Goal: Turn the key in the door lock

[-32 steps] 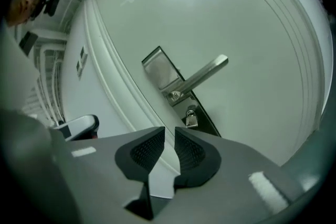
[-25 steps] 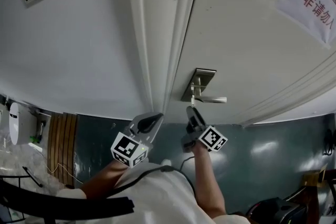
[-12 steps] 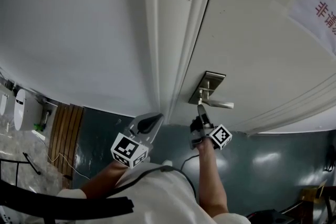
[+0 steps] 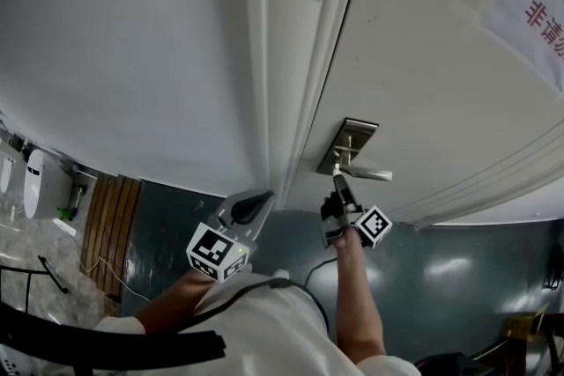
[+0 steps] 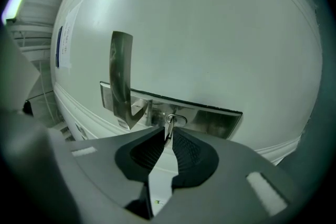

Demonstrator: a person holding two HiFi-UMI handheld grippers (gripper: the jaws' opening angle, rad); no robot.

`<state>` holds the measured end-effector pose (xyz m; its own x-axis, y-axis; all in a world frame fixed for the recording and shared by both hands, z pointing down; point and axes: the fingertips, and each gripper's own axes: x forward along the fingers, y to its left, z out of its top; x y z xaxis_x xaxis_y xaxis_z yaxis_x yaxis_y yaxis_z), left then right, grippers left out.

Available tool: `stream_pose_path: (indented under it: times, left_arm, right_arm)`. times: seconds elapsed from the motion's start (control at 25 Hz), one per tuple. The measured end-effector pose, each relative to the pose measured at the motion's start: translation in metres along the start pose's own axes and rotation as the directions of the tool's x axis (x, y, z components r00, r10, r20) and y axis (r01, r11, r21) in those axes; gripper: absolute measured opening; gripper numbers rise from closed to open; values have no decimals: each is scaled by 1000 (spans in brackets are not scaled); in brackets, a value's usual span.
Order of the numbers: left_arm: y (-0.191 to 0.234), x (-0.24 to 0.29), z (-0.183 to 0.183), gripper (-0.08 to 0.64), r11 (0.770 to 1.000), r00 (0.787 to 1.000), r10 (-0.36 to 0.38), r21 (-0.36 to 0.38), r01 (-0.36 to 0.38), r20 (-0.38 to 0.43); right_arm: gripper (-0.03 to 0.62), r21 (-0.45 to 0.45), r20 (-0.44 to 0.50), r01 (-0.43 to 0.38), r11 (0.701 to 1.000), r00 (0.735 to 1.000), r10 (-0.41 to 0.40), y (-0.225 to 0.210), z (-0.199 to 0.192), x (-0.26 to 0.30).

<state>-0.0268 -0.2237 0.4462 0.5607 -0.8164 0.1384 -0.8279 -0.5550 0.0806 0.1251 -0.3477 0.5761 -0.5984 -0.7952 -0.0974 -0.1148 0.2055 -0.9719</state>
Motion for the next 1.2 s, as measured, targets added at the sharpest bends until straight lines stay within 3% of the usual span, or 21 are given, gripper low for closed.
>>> stream_pose_path:
  times: [0.16, 0.28, 0.4, 0.52, 0.72, 0.84, 0.96, 1.08, 1.2]
  left_arm:
    - [0, -3, 1, 5, 1000, 1000, -4, 2, 4, 4]
    - [0, -6, 2, 5, 1000, 1000, -10, 1, 10, 7]
    - [-1, -8, 2, 5, 1000, 1000, -19, 2, 19, 9]
    - [-3, -11, 2, 5, 999, 999, -31, 8, 31, 12]
    - [-3, -15, 2, 5, 999, 999, -48, 0, 48, 17]
    - [-3, -18, 3, 5, 998, 998, -56, -4, 56, 23]
    - [-2, -21, 2, 5, 998, 998, -65, -4, 65, 25]
    - [1, -26, 1, 5, 998, 997, -70, -4, 70, 23]
    - [5, -29, 0, 5, 997, 997, -74, -3, 74, 23]
  right_arm:
    - [38, -52, -2, 30, 998, 1000, -31, 1, 1, 0]
    - [38, -140, -9, 82, 987, 996, -85, 5, 2, 0]
    - [35, -284, -4, 199, 938, 978, -209, 7, 1, -2]
    - [35, -401, -12, 221, 889, 969, -246, 15, -4, 4]
    - [35, -508, 1, 264, 820, 952, -306, 16, -6, 5]
    - [37, -592, 15, 288, 753, 938, -347, 16, -7, 6]
    - [38, -675, 52, 323, 663, 918, -394, 13, -6, 4]
    - [40, -758, 92, 347, 552, 895, -436, 13, -7, 4]
    - [44, -835, 132, 359, 417, 866, -482, 13, -9, 5]
